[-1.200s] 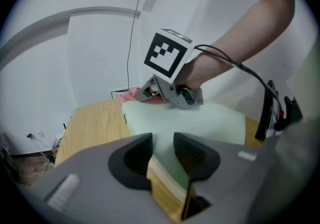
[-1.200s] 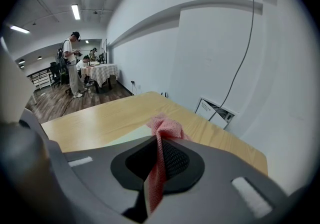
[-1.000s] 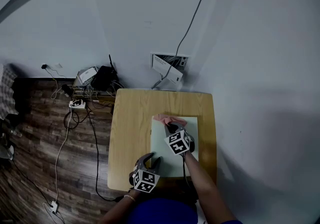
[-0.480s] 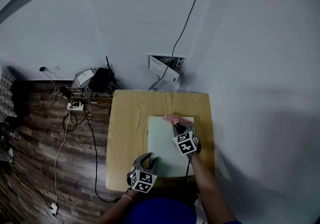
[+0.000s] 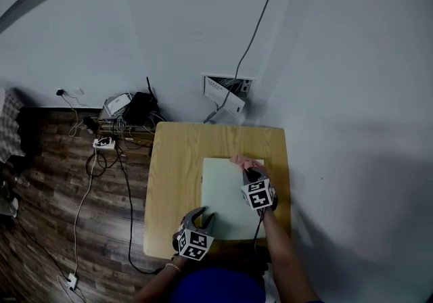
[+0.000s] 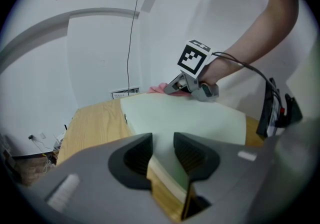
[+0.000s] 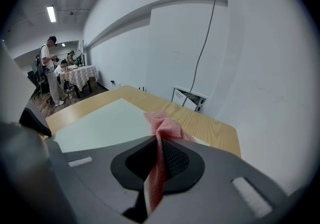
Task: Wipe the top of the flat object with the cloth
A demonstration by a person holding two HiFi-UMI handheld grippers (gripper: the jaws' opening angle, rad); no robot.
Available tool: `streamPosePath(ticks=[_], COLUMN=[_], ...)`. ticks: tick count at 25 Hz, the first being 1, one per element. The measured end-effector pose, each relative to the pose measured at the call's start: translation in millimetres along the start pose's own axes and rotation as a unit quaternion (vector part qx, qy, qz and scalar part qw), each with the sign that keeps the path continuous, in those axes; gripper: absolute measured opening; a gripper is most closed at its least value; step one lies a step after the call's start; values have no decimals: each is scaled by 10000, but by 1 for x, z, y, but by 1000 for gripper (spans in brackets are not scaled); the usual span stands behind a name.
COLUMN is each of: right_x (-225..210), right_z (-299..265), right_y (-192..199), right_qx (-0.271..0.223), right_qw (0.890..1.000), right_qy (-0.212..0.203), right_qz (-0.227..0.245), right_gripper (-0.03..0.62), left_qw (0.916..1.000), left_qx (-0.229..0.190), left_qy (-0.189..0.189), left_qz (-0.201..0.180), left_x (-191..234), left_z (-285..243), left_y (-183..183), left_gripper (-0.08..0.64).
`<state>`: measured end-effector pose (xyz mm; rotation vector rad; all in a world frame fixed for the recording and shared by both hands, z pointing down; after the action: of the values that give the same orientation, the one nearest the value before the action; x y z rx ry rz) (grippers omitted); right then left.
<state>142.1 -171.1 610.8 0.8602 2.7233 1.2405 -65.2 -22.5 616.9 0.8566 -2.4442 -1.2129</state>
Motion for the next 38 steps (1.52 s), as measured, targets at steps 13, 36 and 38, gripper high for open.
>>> streamPosePath(ticks=[13, 36, 38], right_x=[-22, -7, 2], right_z=[18, 54, 63], right_y=[25, -2, -13], right_qx=[-15, -1144, -1331], right_qw=[9976, 9878, 9873], right_qy=[334, 218, 80], right_qz=[-609, -1035, -862], right_gripper=[14, 15, 15], left_qw=[10000, 10000, 10000], left_qx=[12, -7, -7], left_qy=[1, -23, -16], left_qz=[10, -1, -1], left_x=[0, 0, 0], left_z=[2, 2, 2], left_y=[1, 1, 1], left_gripper=[133, 133, 133])
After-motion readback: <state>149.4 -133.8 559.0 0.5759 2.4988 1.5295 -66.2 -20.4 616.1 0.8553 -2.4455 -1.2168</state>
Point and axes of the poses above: the fingertips, and each gripper's own axes: z backward along the fingers, x to its left, y out of its underside, the point moved 9 cm from there along z, backward along the fingers, and after that the axes turned 3 degrees about z, right-handed, at the moved point
